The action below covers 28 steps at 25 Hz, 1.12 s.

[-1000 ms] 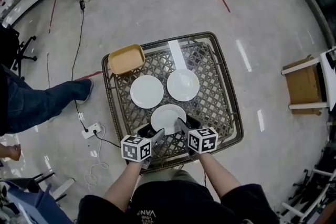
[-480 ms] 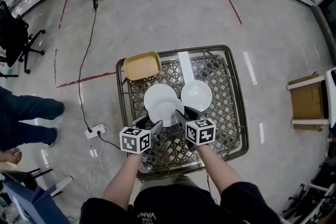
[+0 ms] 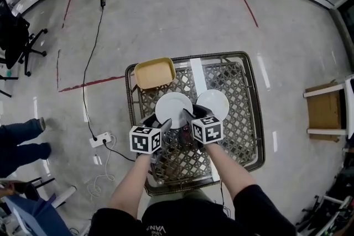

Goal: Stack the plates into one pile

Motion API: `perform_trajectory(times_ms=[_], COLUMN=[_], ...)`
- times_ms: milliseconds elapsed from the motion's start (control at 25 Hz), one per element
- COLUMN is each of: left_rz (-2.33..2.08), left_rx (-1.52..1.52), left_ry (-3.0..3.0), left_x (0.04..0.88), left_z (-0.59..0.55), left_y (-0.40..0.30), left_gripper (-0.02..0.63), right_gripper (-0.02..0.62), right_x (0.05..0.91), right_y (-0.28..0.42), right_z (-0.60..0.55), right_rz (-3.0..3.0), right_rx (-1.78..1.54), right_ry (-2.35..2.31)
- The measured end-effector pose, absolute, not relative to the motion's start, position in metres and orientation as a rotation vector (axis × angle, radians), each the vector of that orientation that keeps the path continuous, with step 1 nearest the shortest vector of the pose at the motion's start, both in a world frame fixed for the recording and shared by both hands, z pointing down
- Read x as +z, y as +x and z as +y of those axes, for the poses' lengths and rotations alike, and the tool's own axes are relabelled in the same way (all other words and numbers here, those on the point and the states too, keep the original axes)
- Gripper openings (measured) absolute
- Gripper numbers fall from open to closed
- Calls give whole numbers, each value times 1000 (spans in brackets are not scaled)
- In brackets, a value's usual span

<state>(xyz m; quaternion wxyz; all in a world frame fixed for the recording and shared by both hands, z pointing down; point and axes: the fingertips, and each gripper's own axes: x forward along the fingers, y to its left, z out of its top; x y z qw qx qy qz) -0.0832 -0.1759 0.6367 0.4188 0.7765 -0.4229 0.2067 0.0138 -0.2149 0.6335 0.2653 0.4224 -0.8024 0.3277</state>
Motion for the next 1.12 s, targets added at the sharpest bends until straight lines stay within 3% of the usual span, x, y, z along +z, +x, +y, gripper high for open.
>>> perform_trajectory(times_ms=[760,1120], left_rz=[-1074,-1055], left_rx=[493,390], left_ry=[1954,2062], left_x=[639,597], left_z=[-172,-152], left_y=[-92,-42], left_gripper=[308,308], right_gripper=[198,198], right_x=[634,615], right_y=[12,79], right_z=[-207,-211], right_rz=[-2148,-2157], right_rx=[825,807], right_ry=[1146,1284])
